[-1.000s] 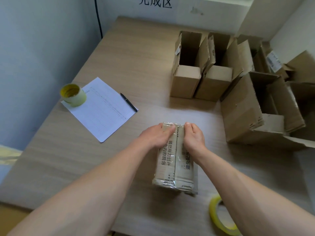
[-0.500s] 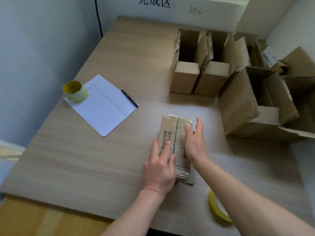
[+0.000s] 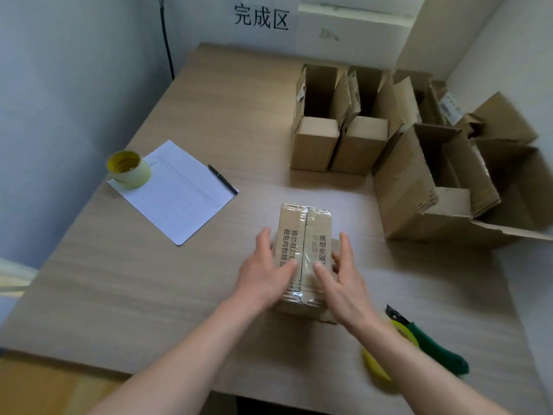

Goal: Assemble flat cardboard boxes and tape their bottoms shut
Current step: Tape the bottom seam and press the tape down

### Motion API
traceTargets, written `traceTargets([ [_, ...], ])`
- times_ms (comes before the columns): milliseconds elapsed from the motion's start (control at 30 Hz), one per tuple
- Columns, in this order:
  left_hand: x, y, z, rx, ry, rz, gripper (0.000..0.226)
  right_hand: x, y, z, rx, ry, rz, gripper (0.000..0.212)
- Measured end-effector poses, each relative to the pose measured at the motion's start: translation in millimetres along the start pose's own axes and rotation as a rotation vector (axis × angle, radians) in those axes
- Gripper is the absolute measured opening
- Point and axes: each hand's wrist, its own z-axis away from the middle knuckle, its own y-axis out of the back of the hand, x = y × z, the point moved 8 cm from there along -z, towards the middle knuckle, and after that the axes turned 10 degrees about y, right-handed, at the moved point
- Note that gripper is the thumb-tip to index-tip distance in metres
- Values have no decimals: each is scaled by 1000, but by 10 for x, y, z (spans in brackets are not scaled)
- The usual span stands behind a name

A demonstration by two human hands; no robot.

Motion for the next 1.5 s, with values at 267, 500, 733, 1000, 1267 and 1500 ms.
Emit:
traceTargets([
  [267,69,-351,14,-92,-38,-173,145,-247,-30,-913,-164,271,457,86],
  [500,-3,-379,-2,-66,52,-134,136,13,186,-1299,194,-39,130,56],
  [733,-67,-287,-112,-107,183,-97,50,371,-92,-566,-74,-598,-147,101],
  [1000,789,593,-150,-206,-19,701,36,-935,722,-535,257,-32,-673,77],
  [1267,230,80,53,-429,249,478,49,-251,231,-119,94,-218,-793,55],
  [1500,179,-115,-58,-82,168,-76,97,52,356,-204,211,-303,-264,9],
])
